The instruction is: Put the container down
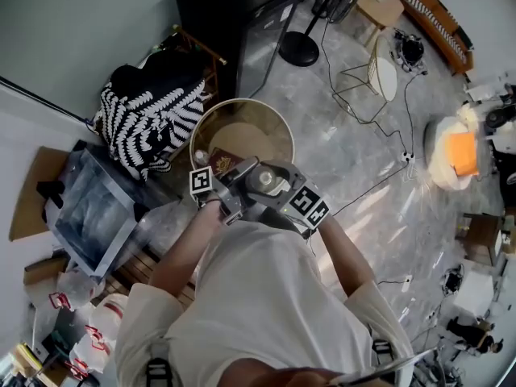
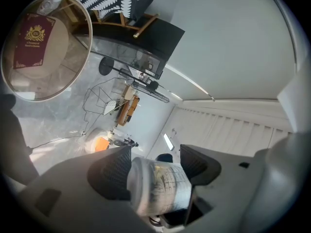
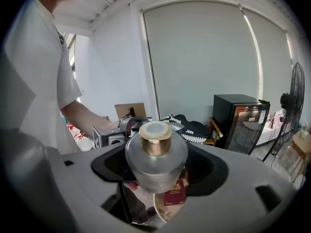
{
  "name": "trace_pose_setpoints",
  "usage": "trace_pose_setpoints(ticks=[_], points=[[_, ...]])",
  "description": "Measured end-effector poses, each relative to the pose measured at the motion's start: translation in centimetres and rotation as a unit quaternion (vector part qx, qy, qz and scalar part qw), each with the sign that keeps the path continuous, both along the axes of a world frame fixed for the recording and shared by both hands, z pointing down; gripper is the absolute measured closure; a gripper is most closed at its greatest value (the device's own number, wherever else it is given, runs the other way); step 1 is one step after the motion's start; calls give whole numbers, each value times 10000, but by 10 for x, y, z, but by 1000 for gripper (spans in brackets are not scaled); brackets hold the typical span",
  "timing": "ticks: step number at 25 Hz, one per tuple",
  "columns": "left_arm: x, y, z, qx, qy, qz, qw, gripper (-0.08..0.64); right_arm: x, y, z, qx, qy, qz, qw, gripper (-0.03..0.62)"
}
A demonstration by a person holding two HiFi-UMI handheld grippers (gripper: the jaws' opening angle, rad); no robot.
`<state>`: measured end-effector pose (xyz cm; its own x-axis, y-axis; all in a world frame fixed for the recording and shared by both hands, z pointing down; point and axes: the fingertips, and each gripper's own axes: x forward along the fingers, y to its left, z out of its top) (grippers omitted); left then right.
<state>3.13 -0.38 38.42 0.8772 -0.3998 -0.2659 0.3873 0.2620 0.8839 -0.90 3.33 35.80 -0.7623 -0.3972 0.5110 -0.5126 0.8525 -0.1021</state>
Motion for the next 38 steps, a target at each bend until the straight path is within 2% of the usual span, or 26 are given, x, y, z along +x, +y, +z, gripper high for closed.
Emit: trace_pose_setpoints(ticks=[8, 22, 28, 32, 38], points=[[11, -18, 0, -60, -17, -202, 9998, 262, 10, -16, -2, -83, -61, -132, 9999, 258], [60, -80, 18, -195, 15, -1068, 9941, 262, 66, -73, 15, -178, -158, -1027, 9944, 259], [78, -106, 48, -446, -25, -1602, 9861, 262, 89, -98, 41, -405, -294, -1356, 9895, 259], [85, -117, 69, -631, -76, -1997, 9778, 262, 101, -109, 59, -562, -340, -1619, 9846, 259], [75, -139, 107, -668, -278, -2473, 9662, 262, 101, -136, 96, -745, -467, -1739, 9808, 259]])
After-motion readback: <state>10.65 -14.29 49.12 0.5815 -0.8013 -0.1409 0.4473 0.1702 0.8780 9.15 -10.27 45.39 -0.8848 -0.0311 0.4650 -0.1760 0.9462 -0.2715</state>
